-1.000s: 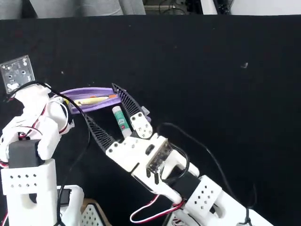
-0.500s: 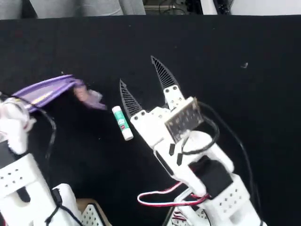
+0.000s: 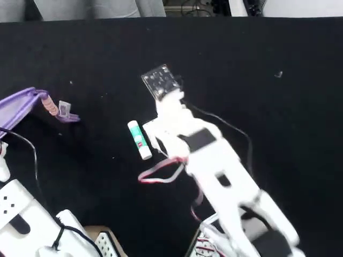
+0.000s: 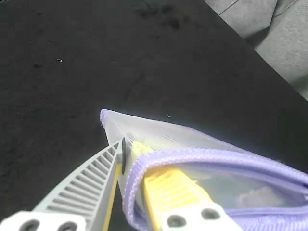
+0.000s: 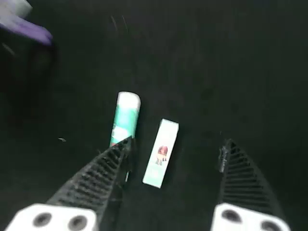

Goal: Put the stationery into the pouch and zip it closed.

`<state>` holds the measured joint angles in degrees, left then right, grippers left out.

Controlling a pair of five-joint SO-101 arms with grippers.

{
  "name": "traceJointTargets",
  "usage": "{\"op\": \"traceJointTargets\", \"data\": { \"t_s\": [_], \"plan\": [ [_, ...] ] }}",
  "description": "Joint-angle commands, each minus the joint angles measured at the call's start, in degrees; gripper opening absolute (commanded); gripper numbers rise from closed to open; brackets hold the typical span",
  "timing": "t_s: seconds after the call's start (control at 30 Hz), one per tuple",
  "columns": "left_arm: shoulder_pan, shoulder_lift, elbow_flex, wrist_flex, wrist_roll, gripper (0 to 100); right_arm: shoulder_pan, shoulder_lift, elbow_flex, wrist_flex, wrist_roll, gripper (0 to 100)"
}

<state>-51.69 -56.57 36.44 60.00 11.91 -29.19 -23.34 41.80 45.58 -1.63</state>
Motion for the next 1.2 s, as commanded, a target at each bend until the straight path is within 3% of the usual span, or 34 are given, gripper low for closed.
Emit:
{"op": "traceJointTargets", "data": {
  "t_s": [0.0,0.27,0.47,0.57,0.67,0.9,1.17],
  "plan": [
    [-0.48,-0.26,-1.45,-2.02,0.35,3,0.62,12.26,-6.37,-3.08,-1.05,26.1],
    [-0.48,-0.62,-0.48,-2.11,0.26,3,0.79,32.48,-17.19,-2.73,-5.45,26.1],
    [-0.48,-0.70,-0.31,-2.11,0.26,3,0.88,37.32,-23.60,3.08,-5.54,25.6],
    [-0.22,-0.70,-0.31,-2.11,0.26,3,0.97,38.64,-24.48,3.69,-5.54,15.8],
    [-0.13,-0.70,-0.31,-1.93,0.35,3,0.97,38.90,-25.27,3.96,-5.54,0.9],
    [2.07,-0.79,-1.45,-1.32,0.62,3,5.36,33.80,-28.88,7.82,-5.45,1.4],
    [12.70,-0.18,-14.02,12.57,0.35,3,9.49,19.82,-31.60,7.65,-5.45,1.1]
  ]
}}
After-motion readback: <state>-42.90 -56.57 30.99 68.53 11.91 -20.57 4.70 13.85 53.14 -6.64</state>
